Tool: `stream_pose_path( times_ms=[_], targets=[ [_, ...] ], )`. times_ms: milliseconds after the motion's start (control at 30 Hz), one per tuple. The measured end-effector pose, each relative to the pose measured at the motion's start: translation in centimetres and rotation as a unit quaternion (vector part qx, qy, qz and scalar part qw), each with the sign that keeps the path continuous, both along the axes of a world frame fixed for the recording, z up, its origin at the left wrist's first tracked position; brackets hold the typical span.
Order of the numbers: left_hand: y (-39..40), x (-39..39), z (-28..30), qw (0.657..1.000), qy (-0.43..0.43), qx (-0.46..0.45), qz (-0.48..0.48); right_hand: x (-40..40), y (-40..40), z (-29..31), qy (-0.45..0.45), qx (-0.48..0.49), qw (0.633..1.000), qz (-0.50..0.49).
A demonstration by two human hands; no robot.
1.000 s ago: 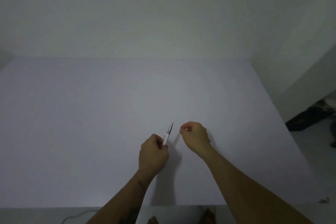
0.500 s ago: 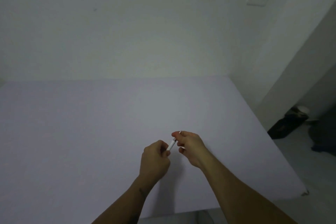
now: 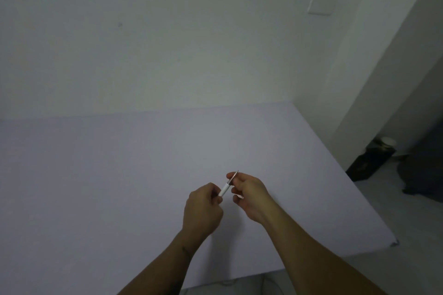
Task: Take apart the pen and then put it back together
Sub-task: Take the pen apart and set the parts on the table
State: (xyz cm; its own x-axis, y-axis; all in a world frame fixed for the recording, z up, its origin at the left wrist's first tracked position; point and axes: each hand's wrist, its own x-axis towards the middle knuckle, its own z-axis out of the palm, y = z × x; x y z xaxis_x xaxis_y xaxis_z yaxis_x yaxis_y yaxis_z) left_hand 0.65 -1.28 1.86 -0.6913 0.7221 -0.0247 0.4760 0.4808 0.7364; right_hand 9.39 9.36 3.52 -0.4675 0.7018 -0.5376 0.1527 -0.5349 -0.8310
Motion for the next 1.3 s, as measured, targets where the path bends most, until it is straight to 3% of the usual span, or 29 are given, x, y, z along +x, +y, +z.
stream_pose_path(
  times_ms=[133, 333, 533, 767, 867, 1000, 1133, 1300],
  targets=[
    [-0.36, 0.02, 0.09, 1.0, -0.004, 0.003, 0.007, 0.18, -0.02, 0.01, 0.025, -0.029, 0.999, 0.028],
    [-0.51, 0.5, 0.35, 1.0, 0.004, 0.014, 0.002, -0.06, -0.06, -0.15, 0.02, -0.052, 0.998, -0.043],
    [-0.78, 0.42, 0.46, 1.0, 0.003, 0.009, 0.009, 0.46, -0.35, 0.57, 0.06, -0.061, 0.996, 0.033],
    [-0.84, 0.91, 0.67, 1.0, 0.021, -0.009, -0.01, 0.74, -0.23, 0.33, 0.005, -0.069, 0.998, -0.01],
    [-0.88, 0.84, 0.69, 1.0, 0.021, -0.008, -0.007, 0.59, -0.36, 0.23, 0.029, -0.084, 0.995, -0.044],
    [-0.96, 0.44, 0.58, 1.0, 0.019, -0.009, 0.003, 0.8, -0.44, 0.53, 0.072, -0.107, 0.992, 0.006],
    [-1.01, 0.18, 0.62, 0.999, 0.031, -0.016, 0.002, 0.9, -0.22, 0.58, 0.047, -0.108, 0.993, 0.029],
    [-0.83, 0.23, 0.84, 0.999, 0.043, -0.013, -0.006, 0.33, -0.43, 0.41, 0.006, -0.066, 0.998, -0.022]
  ],
)
